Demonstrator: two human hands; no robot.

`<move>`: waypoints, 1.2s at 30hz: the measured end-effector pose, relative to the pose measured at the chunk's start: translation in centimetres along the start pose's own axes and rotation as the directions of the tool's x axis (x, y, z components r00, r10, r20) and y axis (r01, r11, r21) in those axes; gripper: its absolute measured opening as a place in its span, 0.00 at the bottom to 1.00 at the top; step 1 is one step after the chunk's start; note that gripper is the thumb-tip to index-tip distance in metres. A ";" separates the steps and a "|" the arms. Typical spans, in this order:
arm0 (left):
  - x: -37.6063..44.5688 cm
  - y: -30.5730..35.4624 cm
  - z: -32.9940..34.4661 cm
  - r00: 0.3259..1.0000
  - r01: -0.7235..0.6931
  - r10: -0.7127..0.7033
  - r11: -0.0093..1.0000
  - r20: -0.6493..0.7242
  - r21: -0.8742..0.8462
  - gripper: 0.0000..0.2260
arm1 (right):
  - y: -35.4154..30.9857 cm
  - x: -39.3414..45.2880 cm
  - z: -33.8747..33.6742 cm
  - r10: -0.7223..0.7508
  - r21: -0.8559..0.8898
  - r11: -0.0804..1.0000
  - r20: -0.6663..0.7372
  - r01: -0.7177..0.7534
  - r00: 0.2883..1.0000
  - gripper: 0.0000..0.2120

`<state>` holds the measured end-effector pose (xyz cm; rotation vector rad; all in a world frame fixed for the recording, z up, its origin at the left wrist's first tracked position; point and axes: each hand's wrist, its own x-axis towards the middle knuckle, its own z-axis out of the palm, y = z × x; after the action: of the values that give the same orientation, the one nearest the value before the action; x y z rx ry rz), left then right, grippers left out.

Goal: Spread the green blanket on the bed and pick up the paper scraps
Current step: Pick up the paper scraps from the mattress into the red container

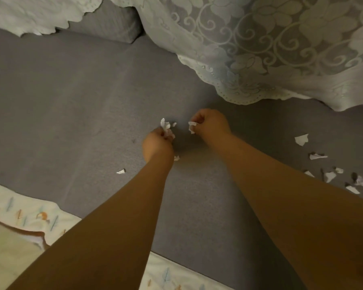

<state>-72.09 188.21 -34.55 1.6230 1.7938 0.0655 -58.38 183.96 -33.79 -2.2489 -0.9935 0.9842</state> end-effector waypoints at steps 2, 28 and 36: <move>0.7 -1.6 -1.3 0.998 0.028 -0.027 1.000 -0.058 0.003 0.11 | -1.3 0.6 1.5 -0.016 0.009 1.000 0.025 0.015 1.000 0.11; 0.1 -3.7 -0.9 0.970 -0.096 0.072 0.991 0.234 0.095 0.13 | -3.6 2.1 5.8 -0.050 -0.330 0.942 0.025 0.055 0.998 0.11; -0.4 -3.9 0.0 0.964 -0.112 0.057 0.973 0.260 0.201 0.09 | -4.0 2.3 6.3 -0.167 -0.519 0.839 0.043 0.165 0.985 0.11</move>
<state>-75.38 187.04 -36.26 1.7697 1.5775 -0.2932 -63.86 189.10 -35.99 -2.5226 -1.5810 0.6855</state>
